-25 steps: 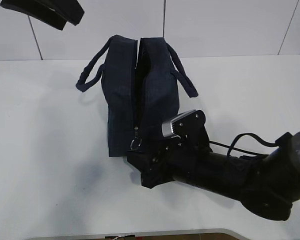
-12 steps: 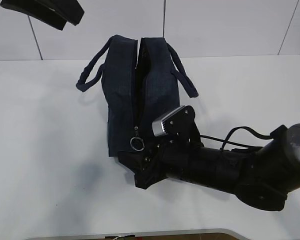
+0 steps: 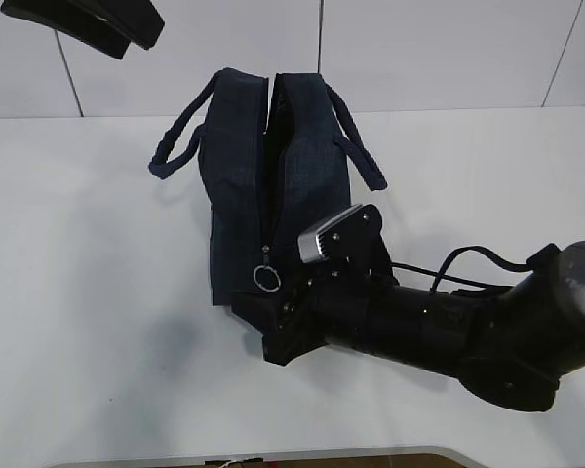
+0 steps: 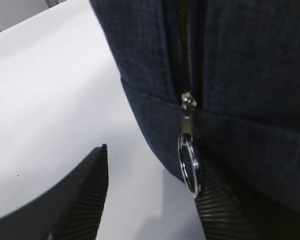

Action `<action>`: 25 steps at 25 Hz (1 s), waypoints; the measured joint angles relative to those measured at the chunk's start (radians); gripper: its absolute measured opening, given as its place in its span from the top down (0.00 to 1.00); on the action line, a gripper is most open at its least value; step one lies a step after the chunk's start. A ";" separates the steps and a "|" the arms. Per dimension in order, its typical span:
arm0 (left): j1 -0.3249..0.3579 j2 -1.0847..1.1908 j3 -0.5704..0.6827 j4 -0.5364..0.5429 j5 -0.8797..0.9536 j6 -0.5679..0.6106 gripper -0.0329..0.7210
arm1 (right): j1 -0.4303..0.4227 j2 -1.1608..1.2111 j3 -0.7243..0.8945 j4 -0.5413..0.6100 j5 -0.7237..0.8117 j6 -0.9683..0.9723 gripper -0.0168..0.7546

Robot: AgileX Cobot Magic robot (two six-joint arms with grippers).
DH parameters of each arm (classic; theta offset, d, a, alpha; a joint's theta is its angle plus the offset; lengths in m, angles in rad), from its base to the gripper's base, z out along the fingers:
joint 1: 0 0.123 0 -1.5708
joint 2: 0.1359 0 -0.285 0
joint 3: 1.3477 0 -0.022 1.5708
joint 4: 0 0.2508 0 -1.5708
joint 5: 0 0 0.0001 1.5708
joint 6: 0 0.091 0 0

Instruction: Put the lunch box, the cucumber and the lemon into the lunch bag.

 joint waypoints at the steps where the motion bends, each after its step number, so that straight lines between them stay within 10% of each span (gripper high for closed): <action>1: 0.000 0.000 0.000 0.000 0.000 0.000 0.58 | 0.000 0.000 0.000 0.003 -0.002 0.000 0.41; 25: 0.000 0.000 0.000 -0.002 0.000 -0.002 0.59 | 0.000 0.000 0.000 0.045 0.030 0.002 0.86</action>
